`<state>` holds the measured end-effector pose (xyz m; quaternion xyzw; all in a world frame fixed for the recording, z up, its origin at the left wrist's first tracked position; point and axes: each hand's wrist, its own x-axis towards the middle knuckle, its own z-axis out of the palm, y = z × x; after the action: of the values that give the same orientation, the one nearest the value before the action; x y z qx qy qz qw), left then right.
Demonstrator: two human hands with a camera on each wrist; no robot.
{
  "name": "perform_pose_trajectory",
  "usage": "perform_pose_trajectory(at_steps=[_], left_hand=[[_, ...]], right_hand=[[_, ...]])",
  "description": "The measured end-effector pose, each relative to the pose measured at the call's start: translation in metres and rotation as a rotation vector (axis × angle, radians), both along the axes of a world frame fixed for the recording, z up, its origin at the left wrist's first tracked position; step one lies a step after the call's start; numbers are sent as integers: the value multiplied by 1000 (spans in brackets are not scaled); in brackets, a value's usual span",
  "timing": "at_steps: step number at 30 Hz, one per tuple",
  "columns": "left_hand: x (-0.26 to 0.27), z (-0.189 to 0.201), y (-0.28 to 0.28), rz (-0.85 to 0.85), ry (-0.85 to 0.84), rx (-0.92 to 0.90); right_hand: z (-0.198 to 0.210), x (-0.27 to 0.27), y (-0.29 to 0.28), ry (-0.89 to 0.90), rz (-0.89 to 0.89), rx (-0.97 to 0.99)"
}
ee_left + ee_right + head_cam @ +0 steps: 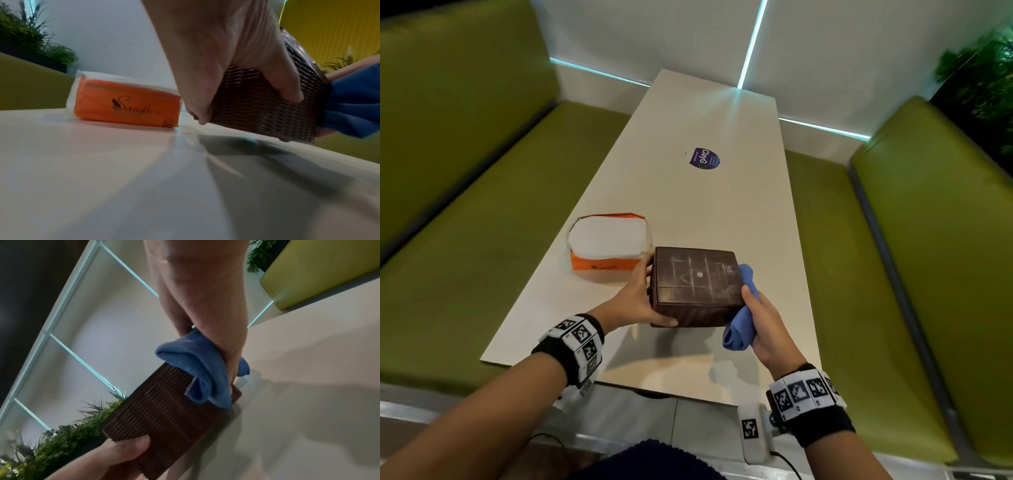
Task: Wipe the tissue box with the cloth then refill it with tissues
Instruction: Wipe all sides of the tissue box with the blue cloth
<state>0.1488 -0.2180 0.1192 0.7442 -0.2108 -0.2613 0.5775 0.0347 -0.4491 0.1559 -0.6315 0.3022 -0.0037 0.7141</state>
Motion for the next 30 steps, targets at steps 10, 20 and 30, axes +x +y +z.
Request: perform_pose_trajectory(at_steps=[10, 20, 30], left_hand=[[3, -21, 3, -26, 16, 10], [9, -20, 0, -50, -52, 12], [18, -29, 0, -85, -117, -8]], right_hand=[[36, 9, -3, -227, 86, -811], [-5, 43, 4, -109, 558, -1154], [14, -23, 29, 56, 701, -1246]])
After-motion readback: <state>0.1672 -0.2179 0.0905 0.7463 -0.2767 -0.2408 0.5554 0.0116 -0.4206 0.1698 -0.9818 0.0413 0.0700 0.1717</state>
